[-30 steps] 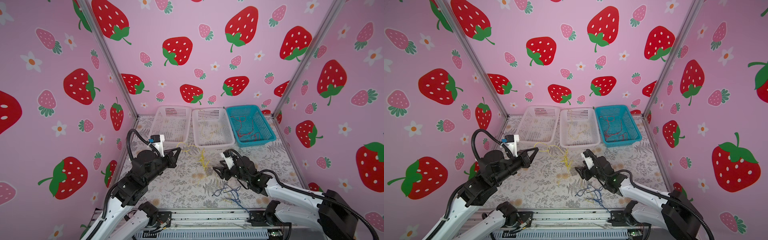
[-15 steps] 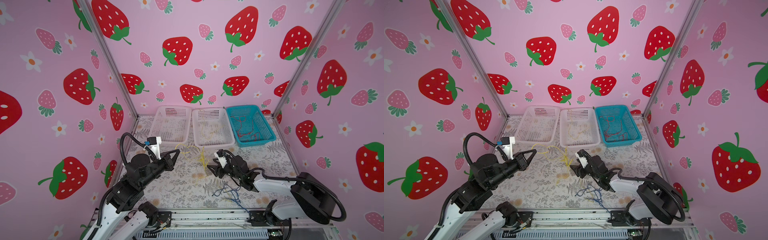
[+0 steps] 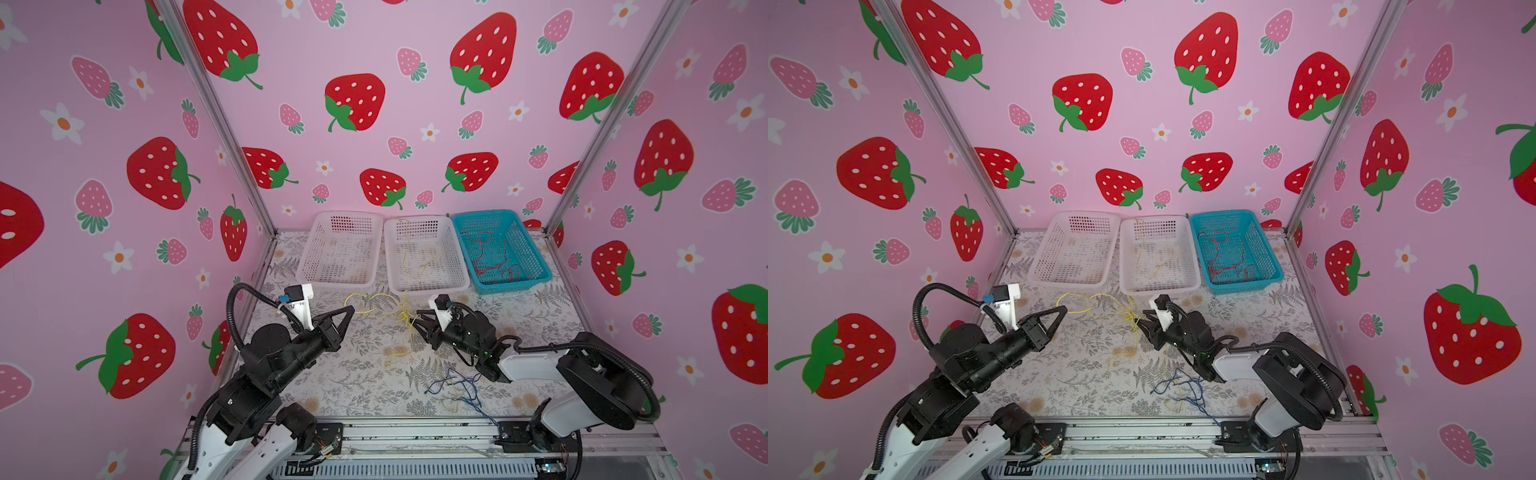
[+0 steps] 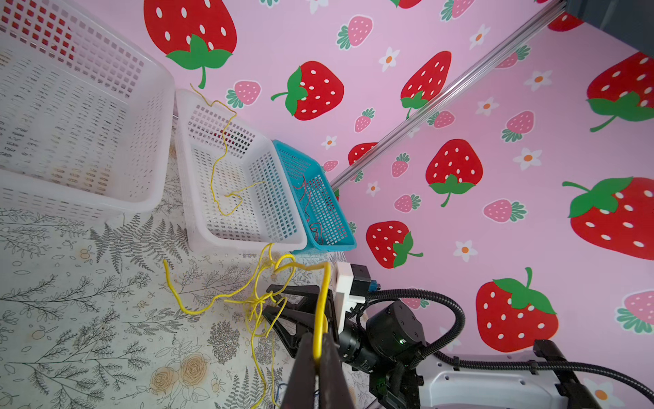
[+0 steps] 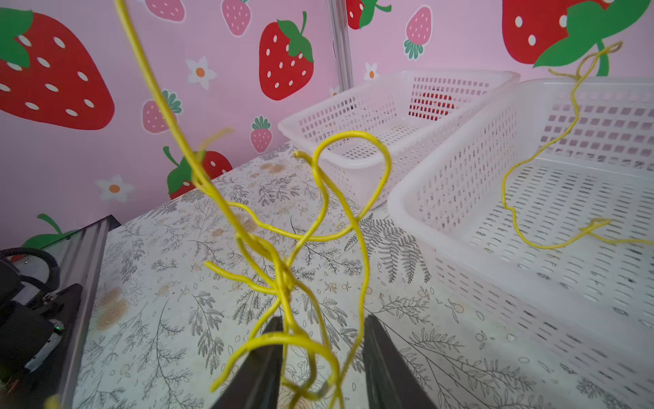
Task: Untangle the cables
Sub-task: 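Lift the yellow wires with the right gripper while the left holds its strand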
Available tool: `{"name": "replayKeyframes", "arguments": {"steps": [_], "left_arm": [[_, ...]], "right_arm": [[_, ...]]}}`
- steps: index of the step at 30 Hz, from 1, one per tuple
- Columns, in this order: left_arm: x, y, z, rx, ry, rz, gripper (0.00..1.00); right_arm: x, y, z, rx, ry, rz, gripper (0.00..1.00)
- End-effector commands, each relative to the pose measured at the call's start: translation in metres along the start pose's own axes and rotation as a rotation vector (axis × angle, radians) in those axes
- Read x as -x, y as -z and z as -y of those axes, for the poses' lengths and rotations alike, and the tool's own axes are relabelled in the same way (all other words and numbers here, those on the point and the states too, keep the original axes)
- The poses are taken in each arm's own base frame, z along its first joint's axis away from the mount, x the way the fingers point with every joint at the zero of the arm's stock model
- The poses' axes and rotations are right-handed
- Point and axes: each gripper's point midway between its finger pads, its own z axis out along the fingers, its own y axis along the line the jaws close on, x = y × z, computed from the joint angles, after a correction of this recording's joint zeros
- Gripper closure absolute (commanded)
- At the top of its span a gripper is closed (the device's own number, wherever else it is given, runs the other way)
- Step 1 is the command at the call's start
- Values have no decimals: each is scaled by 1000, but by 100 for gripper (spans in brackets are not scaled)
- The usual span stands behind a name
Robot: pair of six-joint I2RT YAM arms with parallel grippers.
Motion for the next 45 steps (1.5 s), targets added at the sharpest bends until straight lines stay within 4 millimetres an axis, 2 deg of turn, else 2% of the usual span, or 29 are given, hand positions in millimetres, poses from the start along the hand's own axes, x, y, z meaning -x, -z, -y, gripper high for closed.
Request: {"name": "replayKeyframes", "arguments": {"steps": [1, 6, 9, 13, 16, 17, 20, 21, 22, 25, 27, 31, 32, 35, 39, 42, 45], "left_arm": [[5, -1, 3, -25, 35, 31, 100], [5, 1, -9, 46, 3, 31, 100], [2, 4, -31, 176, -15, 15, 100], [2, 10, -67, 399, -59, -17, 100], [1, 9, -81, 489, -90, -67, 100], [1, 8, -82, 495, -92, -77, 96], [-1, 1, -87, 498, -80, -118, 74], [-3, -3, -83, 471, -70, -136, 61], [-5, -8, -79, 438, -63, -154, 53], [-8, -19, -60, 344, -49, -198, 42], [-9, -21, -40, 257, -46, -236, 37], [3, -14, 3, 95, -119, -243, 28], [5, -12, 7, 87, -143, -249, 27], [4, -9, 11, 98, -218, -306, 25], [8, -3, 0, 191, -339, -357, 25], [19, 8, -12, 289, -426, -338, 24], [30, 18, -14, 339, -486, -303, 23]], "right_arm": [[26, 4, -12, 60, 13, 103, 70], [28, 13, -10, 31, 18, 105, 89], [35, 19, -19, 53, 39, 89, 98], [46, 27, -36, 101, 90, 53, 100], [49, 33, -43, 128, 115, 8, 100], [49, 34, -44, 127, 120, -4, 100], [51, 36, -43, 114, 139, -33, 100], [52, 37, -43, 112, 143, -38, 100], [53, 37, -42, 103, 150, -45, 100], [51, 35, -35, 62, 166, -72, 100], [49, 33, -28, 20, 173, -99, 100], [41, 29, -10, -87, 198, -154, 100], [41, 30, -9, -102, 202, -157, 100], [39, 29, -1, -159, 218, -172, 100], [33, 29, 17, -278, 248, -226, 100], [31, 29, 14, -260, 244, -228, 100], [34, 31, 9, -239, 239, -210, 100]]}}
